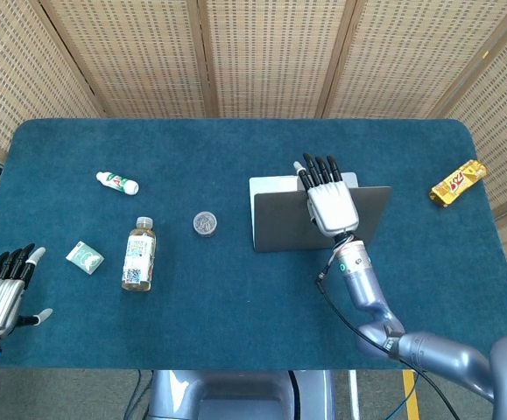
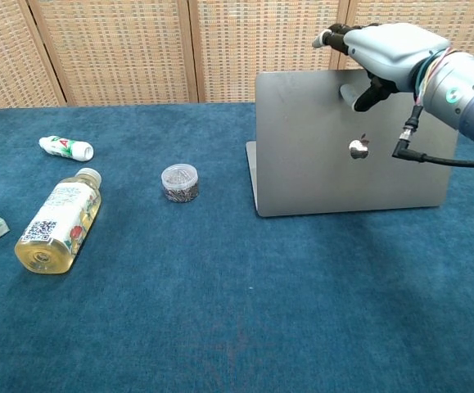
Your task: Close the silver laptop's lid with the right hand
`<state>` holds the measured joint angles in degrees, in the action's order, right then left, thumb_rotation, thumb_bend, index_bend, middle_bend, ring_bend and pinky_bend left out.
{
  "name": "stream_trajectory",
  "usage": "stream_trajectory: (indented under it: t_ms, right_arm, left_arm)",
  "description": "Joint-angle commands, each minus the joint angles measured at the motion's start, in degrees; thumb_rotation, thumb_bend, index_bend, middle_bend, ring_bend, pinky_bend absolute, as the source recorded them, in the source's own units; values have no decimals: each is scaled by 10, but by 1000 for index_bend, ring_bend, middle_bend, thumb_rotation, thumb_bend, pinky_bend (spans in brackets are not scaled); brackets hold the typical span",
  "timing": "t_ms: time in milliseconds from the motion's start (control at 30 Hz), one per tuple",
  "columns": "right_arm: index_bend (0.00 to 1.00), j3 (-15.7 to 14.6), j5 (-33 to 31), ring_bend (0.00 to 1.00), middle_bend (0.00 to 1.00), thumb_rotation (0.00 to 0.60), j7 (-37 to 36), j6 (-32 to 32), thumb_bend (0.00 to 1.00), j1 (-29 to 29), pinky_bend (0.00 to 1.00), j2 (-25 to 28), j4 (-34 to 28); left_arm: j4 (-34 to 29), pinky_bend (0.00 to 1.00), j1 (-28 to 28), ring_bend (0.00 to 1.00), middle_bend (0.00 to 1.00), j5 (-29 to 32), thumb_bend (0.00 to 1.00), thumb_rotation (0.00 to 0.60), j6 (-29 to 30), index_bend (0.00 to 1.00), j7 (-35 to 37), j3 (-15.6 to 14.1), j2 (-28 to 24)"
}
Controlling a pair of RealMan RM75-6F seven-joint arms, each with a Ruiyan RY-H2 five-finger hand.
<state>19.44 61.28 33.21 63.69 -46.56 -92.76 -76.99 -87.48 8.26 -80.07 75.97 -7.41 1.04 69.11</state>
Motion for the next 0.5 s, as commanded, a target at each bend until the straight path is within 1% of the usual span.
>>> stream_trajectory:
  t_ms: [33,233,500]
  right_arm:
    - [0,0,-3,0,0,600,-2,-3,260,-5,0,-6,10]
    - [0,-5,0,0,0,600,-4,-3,254,-10,0,-13,27]
    - [0,-6,1,0,0,600,-4,6,245,-7,0,-7,25]
  left_arm:
    - [2,0,1,0,0,2,0,600,-2,0,1,0,1]
    - [4,0,1,0,0,7,0,600,-6,0,-1,0,2]
    - [2,0,1,0,0,4,0,600,-5,0,-2,-2,3]
